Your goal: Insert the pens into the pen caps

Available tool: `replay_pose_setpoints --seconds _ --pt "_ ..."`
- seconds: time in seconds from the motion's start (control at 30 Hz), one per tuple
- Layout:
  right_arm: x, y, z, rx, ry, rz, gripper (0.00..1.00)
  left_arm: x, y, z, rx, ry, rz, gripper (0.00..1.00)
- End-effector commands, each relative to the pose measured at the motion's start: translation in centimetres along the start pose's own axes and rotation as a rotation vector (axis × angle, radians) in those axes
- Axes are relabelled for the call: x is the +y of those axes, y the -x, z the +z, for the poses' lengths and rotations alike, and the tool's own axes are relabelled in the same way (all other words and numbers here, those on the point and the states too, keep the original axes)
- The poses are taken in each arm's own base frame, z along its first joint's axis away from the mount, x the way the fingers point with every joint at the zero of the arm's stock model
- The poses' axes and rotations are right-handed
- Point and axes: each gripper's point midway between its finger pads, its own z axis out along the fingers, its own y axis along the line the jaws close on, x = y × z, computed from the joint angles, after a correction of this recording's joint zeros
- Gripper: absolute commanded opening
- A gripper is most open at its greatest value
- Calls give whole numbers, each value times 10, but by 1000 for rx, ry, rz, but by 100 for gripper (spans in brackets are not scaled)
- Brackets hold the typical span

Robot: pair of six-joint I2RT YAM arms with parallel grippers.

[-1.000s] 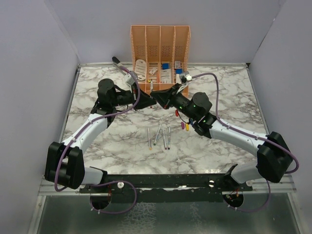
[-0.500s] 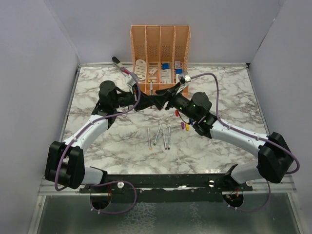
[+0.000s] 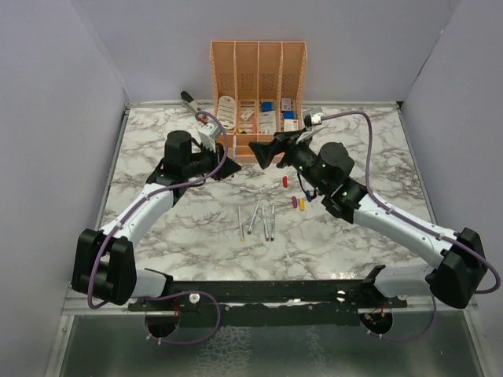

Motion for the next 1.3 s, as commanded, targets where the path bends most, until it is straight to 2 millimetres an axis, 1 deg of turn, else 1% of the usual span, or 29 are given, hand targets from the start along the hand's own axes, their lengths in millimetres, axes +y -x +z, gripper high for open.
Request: replay_pose_setpoints --seconds 0.0,0.13,0.27,0.33,0.43,0.6,0.77,0.87,0.93,1.1,1.27 --pt "-50 -32 -6 153 -265 -69 89 18 -8 -4 28 112 4 0" --pt "-73 -59 -12 228 -382 -78 84 13 -10 -3 8 83 -8 0" --pt "-91 -98 -10 358 -465 -89 77 9 -14 -2 2 51 -28 0" --pt "-100 -118 -9 425 -501 -85 74 8 -18 -1 11 40 -36 0" --pt "-109 -145 -10 500 -534 -74 73 7 -23 -1 23 29 -38 0" --pt "-124 -177 -16 568 -578 -59 70 6 -32 -2 51 21 -32 0" --pt "-147 -205 -26 657 -657 -35 64 9 -43 -6 70 35 -22 0" --pt "-157 -218 -31 693 -696 -30 58 8 -47 -7 70 31 -15 0" --pt "-164 -226 -35 713 -721 -18 56 7 -49 -8 69 18 -13 0" --pt "-173 -238 -38 735 -741 -4 56 0 -52 -6 72 -28 -12 0" --pt "-185 -247 -37 753 -764 -15 57 1 -51 -4 70 -33 -10 0"
